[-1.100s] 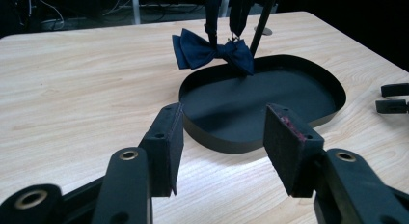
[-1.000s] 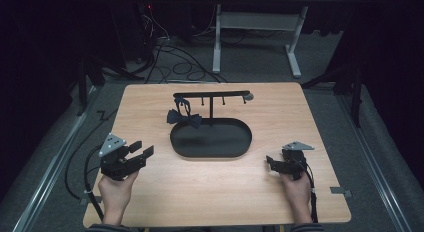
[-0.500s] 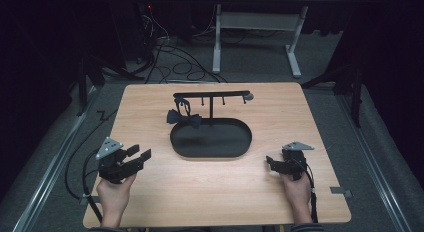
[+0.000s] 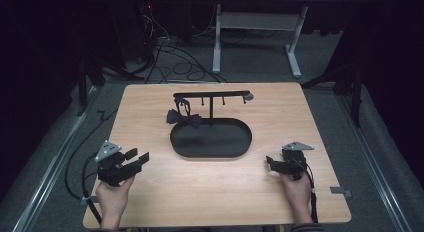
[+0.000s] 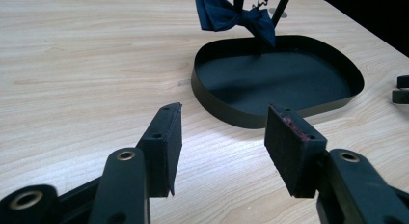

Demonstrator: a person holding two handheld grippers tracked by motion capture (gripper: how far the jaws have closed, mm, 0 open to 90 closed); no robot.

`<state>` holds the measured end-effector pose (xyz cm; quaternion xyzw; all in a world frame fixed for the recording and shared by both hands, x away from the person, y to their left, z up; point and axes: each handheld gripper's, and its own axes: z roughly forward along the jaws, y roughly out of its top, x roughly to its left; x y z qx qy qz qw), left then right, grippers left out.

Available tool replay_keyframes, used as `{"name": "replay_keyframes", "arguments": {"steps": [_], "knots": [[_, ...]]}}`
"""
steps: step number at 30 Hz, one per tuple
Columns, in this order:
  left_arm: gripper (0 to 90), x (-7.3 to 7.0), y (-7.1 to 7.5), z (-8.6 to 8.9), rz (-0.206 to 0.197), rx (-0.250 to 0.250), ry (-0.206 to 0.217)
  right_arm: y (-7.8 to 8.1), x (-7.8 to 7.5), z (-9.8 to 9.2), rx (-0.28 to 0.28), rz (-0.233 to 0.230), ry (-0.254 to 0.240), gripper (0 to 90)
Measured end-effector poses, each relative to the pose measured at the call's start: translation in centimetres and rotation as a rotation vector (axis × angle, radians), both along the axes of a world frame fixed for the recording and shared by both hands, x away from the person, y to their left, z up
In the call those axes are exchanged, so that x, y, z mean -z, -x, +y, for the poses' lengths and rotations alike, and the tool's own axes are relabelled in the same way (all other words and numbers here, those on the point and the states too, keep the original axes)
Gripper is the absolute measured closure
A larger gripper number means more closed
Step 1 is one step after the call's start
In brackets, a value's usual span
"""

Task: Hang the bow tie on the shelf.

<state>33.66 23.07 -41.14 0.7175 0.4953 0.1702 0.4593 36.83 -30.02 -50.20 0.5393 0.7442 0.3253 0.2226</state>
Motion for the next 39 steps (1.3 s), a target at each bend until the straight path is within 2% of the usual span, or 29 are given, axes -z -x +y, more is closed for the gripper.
{"name": "replay_keyframes", "arguments": {"steps": [19, 39], "knots": [[48.2, 1.9, -0.5, 0.6, 0.048, -0.026, -0.002, 0.0, 0.0, 0.0, 0.000, 0.000, 0.001, 29.0], [48.2, 3.7, -1.6, 0.4, 0.096, -0.033, -0.001, 0.0, 0.0, 0.0, 0.000, 0.000, 0.003, 29.0]]}}
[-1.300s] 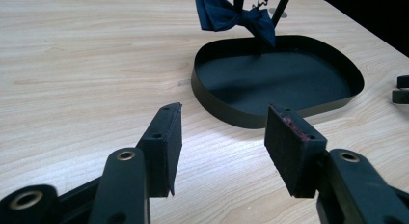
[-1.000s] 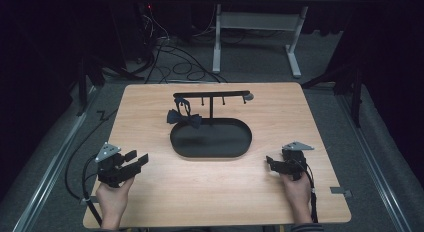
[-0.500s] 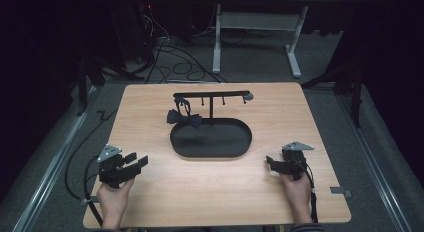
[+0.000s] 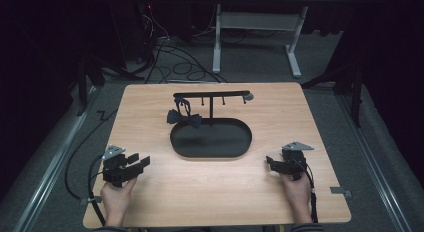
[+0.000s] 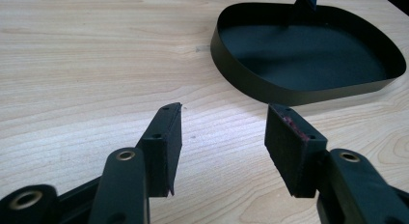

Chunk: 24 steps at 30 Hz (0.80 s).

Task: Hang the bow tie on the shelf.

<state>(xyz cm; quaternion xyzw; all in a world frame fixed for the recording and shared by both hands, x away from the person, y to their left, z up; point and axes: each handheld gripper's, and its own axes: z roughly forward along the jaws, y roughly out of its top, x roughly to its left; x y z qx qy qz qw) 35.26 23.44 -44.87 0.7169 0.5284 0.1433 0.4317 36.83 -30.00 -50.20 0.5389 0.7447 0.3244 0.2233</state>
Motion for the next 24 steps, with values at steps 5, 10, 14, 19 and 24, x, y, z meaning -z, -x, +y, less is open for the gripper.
{"name": "replay_keyframes", "arguments": {"steps": [5, 10, 14, 19, 24], "knots": [[48.0, 0.5, -0.3, -0.1, 0.011, -0.006, -0.004, 0.0, 0.0, 0.0, -0.001, 0.000, 0.001, 29.0], [47.7, 1.0, -0.5, -0.3, 0.020, -0.010, -0.021, 0.0, 0.0, 0.0, -0.003, -0.001, 0.003, 29.0], [47.2, 1.5, -0.7, -0.4, 0.030, -0.008, -0.030, 0.0, 0.0, 0.0, -0.003, -0.001, 0.003, 29.0], [46.9, 1.9, -0.9, -0.6, 0.037, -0.011, -0.041, 0.0, 0.0, 0.0, -0.003, -0.001, 0.003, 29.0], [46.8, 2.4, -1.1, -0.8, 0.043, -0.013, -0.059, 0.0, 0.0, 0.0, -0.002, -0.001, 0.004, 29.0]]}}
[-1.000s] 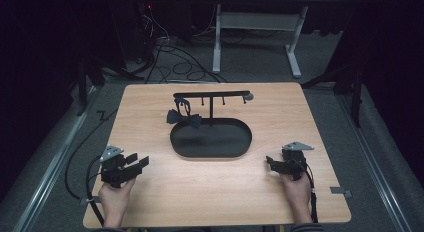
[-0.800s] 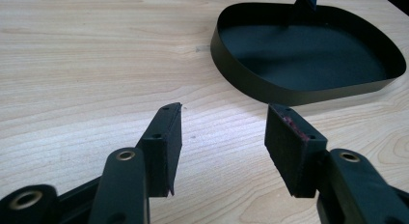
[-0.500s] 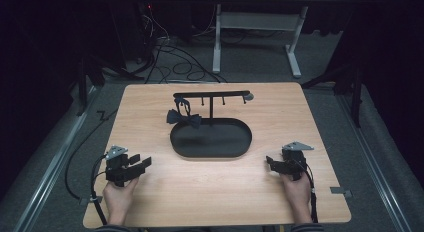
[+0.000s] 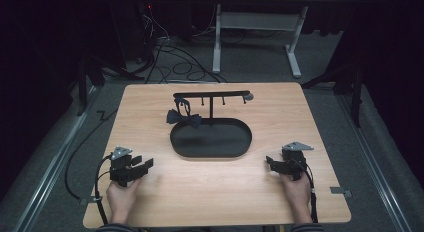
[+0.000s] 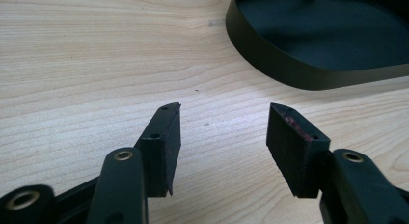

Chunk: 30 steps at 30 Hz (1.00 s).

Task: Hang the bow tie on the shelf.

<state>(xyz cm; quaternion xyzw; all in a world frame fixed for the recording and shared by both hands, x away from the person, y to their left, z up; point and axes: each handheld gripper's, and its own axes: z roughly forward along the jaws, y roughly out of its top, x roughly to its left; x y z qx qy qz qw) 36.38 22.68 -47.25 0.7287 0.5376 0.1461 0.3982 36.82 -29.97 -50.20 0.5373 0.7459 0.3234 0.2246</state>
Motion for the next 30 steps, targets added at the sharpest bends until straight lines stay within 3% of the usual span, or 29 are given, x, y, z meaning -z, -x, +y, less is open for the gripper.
{"name": "replay_keyframes", "arguments": {"steps": [7, 12, 30], "knots": [[46.7, 0.8, -0.4, -0.3, 0.015, -0.004, -0.019, 0.0, 0.0, 0.0, -0.001, 0.000, -0.001, 29.0], [46.7, 1.2, -0.6, -0.7, 0.018, -0.002, -0.059, 0.0, 0.0, 0.0, 0.000, 0.000, 0.000, 29.0], [46.2, 2.3, -1.5, -1.3, 0.015, -0.024, -0.101, 0.0, 0.0, 0.0, 0.000, 0.000, -0.002, 29.0]]}}
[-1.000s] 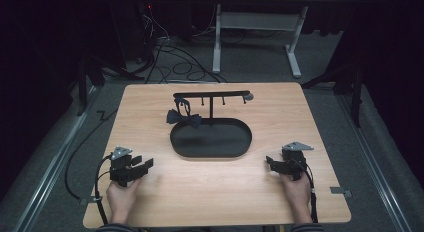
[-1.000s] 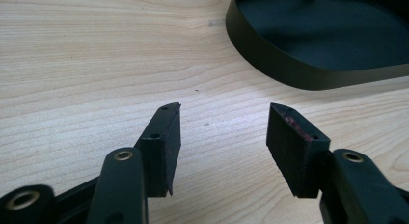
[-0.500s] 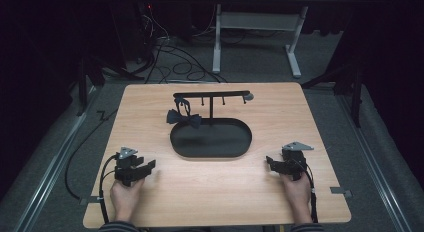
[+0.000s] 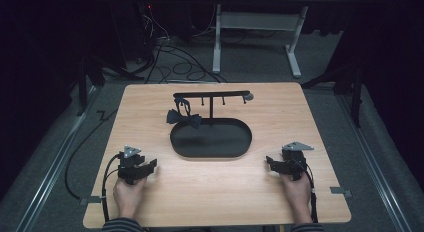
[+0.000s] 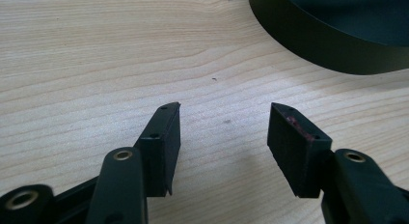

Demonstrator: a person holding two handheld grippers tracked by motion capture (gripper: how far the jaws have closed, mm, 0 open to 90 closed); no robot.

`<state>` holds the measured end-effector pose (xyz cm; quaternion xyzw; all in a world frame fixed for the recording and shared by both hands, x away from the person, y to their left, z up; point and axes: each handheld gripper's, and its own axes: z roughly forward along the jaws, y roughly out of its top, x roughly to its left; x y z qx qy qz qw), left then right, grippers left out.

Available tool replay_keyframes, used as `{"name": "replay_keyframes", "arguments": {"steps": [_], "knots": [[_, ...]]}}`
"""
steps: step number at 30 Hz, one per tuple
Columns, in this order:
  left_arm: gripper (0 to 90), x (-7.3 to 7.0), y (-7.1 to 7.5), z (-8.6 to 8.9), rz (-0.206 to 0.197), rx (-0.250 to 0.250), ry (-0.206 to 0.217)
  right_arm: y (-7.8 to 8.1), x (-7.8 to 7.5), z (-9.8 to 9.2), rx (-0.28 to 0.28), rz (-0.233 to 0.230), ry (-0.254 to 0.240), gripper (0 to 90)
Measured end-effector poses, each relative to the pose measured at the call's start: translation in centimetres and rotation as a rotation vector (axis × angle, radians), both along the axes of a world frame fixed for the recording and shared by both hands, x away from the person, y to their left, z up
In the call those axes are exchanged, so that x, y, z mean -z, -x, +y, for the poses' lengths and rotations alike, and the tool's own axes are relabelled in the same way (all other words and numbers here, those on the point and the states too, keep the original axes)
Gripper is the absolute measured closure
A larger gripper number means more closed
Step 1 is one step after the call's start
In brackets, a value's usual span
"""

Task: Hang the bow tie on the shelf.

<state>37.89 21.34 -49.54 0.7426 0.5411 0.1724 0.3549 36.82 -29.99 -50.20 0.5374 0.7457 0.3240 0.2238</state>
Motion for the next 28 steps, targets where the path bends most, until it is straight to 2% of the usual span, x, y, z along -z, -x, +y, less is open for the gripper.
{"name": "replay_keyframes", "arguments": {"steps": [17, 21, 28], "knots": [[42.9, 0.7, -0.4, -0.4, -0.030, -0.019, -0.057, 0.0, 0.0, 0.0, 0.000, 0.000, 0.000, 29.0], [38.0, 1.2, -0.3, -0.9, -0.082, -0.021, -0.092, 0.0, 0.0, 0.0, 0.000, 0.000, 0.000, 29.1], [34.0, 1.2, -0.2, -1.0, -0.074, -0.026, -0.092, 0.0, 0.0, 0.0, 0.000, 0.000, 0.001, 29.1]]}}
